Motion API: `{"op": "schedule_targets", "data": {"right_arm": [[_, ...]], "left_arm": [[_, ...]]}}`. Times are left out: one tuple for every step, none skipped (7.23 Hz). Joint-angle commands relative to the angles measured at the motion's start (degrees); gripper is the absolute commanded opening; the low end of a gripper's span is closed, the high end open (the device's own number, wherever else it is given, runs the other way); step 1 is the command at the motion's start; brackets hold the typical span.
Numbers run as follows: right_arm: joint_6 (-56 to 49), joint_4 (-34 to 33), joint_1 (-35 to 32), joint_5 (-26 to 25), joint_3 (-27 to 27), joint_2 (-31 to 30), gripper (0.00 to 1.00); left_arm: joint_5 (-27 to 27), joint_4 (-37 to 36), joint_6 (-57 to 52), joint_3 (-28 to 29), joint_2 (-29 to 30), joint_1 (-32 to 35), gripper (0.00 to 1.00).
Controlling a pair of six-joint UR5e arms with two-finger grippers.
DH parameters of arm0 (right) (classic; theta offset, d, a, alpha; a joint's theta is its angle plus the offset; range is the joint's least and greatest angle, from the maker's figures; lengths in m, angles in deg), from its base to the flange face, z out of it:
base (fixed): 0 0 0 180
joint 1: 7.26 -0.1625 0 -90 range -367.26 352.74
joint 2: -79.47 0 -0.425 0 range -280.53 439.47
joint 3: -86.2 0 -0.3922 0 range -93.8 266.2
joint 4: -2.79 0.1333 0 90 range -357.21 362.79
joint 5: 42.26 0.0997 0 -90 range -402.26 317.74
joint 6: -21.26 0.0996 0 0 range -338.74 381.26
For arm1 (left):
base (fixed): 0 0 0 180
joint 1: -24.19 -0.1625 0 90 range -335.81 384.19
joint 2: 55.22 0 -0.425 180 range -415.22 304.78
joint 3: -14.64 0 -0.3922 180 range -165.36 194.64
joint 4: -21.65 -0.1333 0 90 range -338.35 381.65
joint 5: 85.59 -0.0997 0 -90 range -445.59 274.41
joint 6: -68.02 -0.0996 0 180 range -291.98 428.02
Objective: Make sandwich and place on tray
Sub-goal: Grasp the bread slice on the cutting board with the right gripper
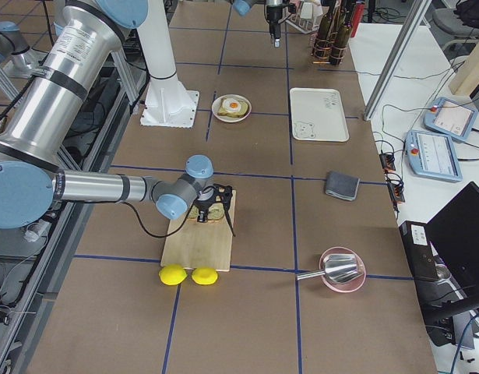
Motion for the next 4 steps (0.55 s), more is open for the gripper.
{"op": "schedule_targets", "data": {"right_arm": [[0.12, 0.14, 0.0, 0.12, -0.01, 0.07, 0.07], [0.03, 0.14, 0.0, 0.12, 0.08, 0.15, 0.0], [0.03, 0.23, -0.08, 0.2, 0.6, 0.24, 0.0], [0.12, 0.23, -0.26, 0.2, 2.0, 0.24, 0.0]], "left_arm": [[-0.78, 0.0, 0.0, 0.0, -0.09, 0.0, 1.0], [-0.96, 0.0, 0.0, 0.0, -0.09, 0.09, 1.0], [-1.05, 0.0, 0.0, 0.0, -0.09, 0.09, 1.0], [-1.05, 0.0, 0.0, 0.09, -0.09, 0.09, 1.0]]}}
